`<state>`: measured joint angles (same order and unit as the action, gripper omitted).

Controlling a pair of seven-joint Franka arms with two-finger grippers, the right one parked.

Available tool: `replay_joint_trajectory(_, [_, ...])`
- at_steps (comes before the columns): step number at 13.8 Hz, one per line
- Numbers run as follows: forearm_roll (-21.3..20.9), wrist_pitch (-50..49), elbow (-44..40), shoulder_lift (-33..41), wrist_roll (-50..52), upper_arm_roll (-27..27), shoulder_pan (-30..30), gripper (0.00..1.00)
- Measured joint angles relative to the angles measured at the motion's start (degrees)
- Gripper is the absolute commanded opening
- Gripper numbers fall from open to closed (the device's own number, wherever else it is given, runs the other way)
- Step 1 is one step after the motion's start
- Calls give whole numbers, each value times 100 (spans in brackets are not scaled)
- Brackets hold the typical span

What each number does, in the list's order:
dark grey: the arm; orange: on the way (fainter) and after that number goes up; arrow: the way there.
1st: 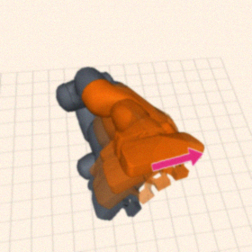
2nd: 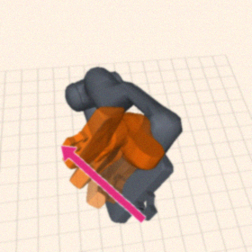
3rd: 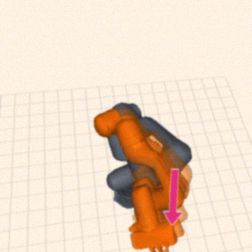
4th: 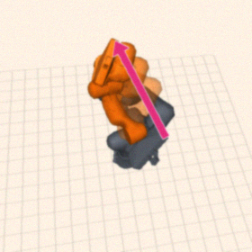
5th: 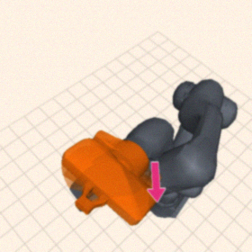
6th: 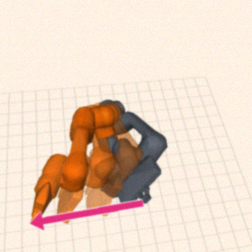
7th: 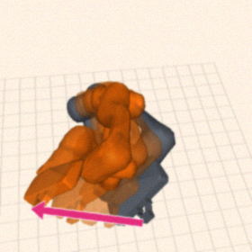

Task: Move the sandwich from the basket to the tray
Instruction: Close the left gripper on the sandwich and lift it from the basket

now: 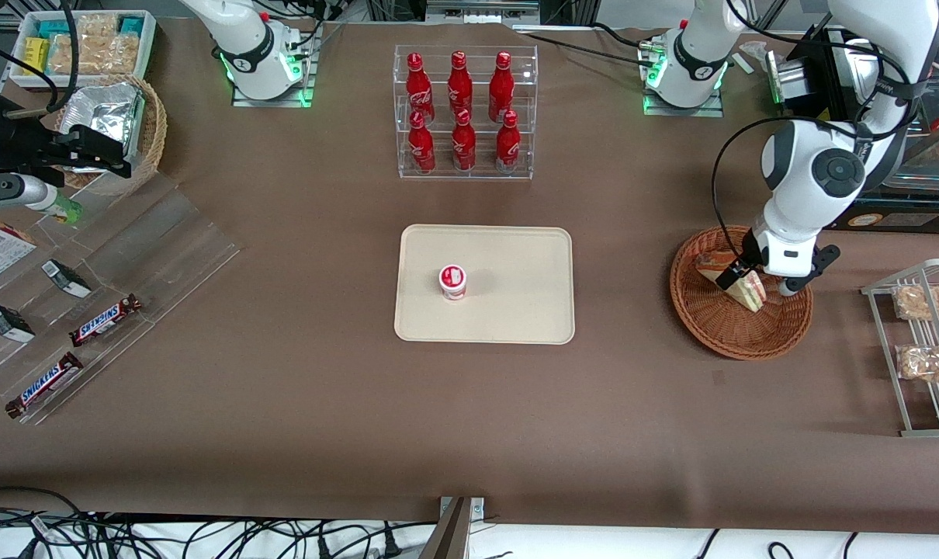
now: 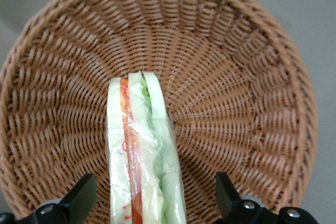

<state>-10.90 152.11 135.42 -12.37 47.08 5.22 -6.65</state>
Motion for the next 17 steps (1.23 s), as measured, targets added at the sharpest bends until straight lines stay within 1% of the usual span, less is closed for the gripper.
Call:
replay_joint_trajectory(1, [-95, 85, 30, -57, 109, 0, -14, 100])
replay_joint_trajectory(2, [-188, 132, 48, -109, 201, 0, -28, 75])
replay_joint_trajectory(3, [-260, 161, 56, -143, 264, 0, -37, 12])
replay_joint_trajectory(4, [-283, 177, 56, -162, 295, 0, -41, 0])
replay_joint_trajectory(8, [-288, 179, 56, -167, 301, 0, -44, 0])
replay_joint_trajectory(11, [-496, 157, 53, -154, 320, 7, -44, 0])
replay_joint_trajectory(12, [-507, 85, 34, -126, 319, 10, -44, 0])
replay_joint_trajectory(14, [-517, -303, -133, 5, 308, 21, -43, 0])
replay_joint_trajectory(17, [-534, -1488, -755, 307, 62, 178, -22, 0])
